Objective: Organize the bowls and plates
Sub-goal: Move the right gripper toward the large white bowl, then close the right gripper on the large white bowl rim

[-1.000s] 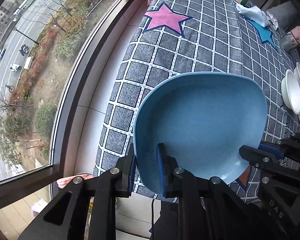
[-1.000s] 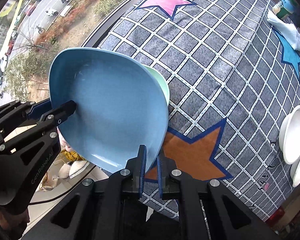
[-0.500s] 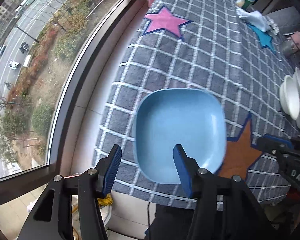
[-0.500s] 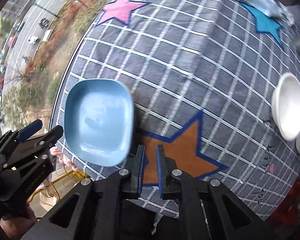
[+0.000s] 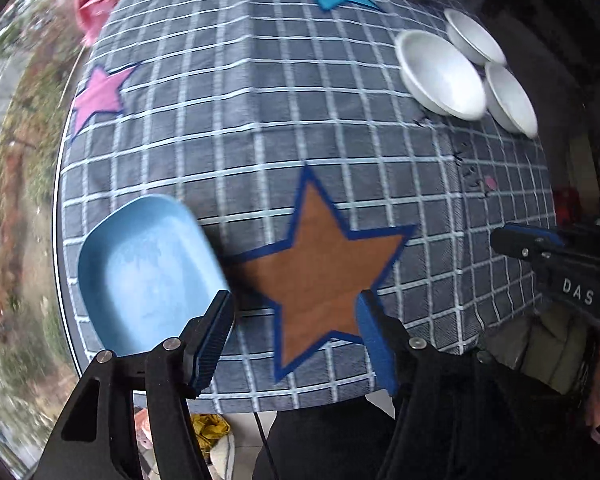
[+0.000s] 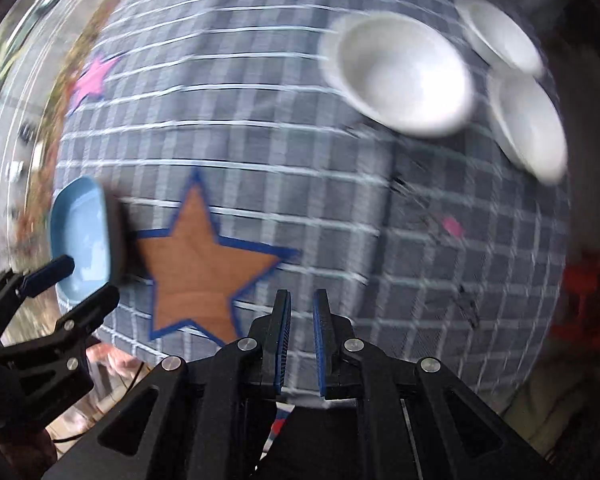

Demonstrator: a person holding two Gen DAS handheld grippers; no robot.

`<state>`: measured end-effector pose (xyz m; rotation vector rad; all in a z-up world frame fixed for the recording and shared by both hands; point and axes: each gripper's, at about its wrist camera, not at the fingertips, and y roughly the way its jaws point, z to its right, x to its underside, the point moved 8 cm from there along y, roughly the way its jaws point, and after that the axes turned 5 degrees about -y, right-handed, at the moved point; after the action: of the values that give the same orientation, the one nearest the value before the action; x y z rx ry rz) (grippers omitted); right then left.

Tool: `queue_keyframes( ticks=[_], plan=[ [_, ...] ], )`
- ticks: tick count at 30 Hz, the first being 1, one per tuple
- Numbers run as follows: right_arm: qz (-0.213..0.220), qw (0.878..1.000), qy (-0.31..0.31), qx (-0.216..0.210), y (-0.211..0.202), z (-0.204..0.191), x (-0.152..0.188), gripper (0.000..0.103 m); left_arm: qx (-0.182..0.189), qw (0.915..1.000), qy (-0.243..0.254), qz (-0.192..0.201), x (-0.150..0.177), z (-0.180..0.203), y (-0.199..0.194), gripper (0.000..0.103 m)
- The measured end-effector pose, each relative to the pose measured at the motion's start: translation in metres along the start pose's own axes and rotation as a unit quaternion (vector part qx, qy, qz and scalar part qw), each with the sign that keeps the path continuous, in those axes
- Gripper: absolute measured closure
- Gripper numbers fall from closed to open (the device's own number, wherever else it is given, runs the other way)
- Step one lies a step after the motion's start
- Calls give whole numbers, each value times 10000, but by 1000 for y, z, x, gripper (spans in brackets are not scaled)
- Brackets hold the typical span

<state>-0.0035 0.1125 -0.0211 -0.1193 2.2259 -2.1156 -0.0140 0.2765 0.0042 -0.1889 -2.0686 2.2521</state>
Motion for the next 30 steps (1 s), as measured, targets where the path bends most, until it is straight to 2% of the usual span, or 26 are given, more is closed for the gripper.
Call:
queue_keyframes(
  ticks=[3, 4, 5, 6, 7, 9, 10, 13, 17, 19, 23, 26, 30],
  plan=[
    [-10, 9991, 434, -6, -1, 38, 10, 91, -28, 9998, 207, -66, -3, 22, 4, 32],
    [-7, 9984, 561, -19, -2, 51, 12, 85, -29, 9996, 253, -91, -3, 28, 5, 32],
    [-5, 9975, 698, -46, -2, 63, 14, 50, -18, 9995, 286, -130, -4, 35, 7, 31],
    [25, 9961, 873, -92, -3, 77, 14, 28, 6, 9994, 287, -170, -6, 40, 9, 31],
    [118, 9945, 1030, -112, -5, 89, 13, 12, 56, 9994, 244, -220, -9, 46, 12, 31],
    [459, 9900, 1322, -202, -15, 118, 6, 15, 134, 9994, 38, -309, -20, 51, 19, 31],
    [556, 9877, 1439, -246, -19, 134, 1, 21, 182, 9991, -154, -361, -30, 54, 23, 30],
    [677, 9790, 1903, -261, -25, 181, -13, 21, 331, 9962, -694, -402, -61, 60, 34, 31],
    [732, 9585, 2703, -534, -22, 252, -31, 21, 149, 9945, -991, -315, -101, 71, 41, 30],
    [790, 9546, 2829, -488, -19, 282, -44, 21, 115, 9945, -1018, -230, -113, 79, 37, 30],
    [755, 9590, 2697, -439, -7, 314, -72, 23, 39, 9927, -1187, -198, -133, 90, 46, 26],
    [681, 9686, 2369, -334, 8, 321, -94, 36, -17, 9901, -1384, -236, -154, 96, 69, 26],
    [623, 9746, 2115, -399, 25, 324, -114, 36, -43, 9888, -1467, -270, -177, 107, 95, 26]
  ],
)
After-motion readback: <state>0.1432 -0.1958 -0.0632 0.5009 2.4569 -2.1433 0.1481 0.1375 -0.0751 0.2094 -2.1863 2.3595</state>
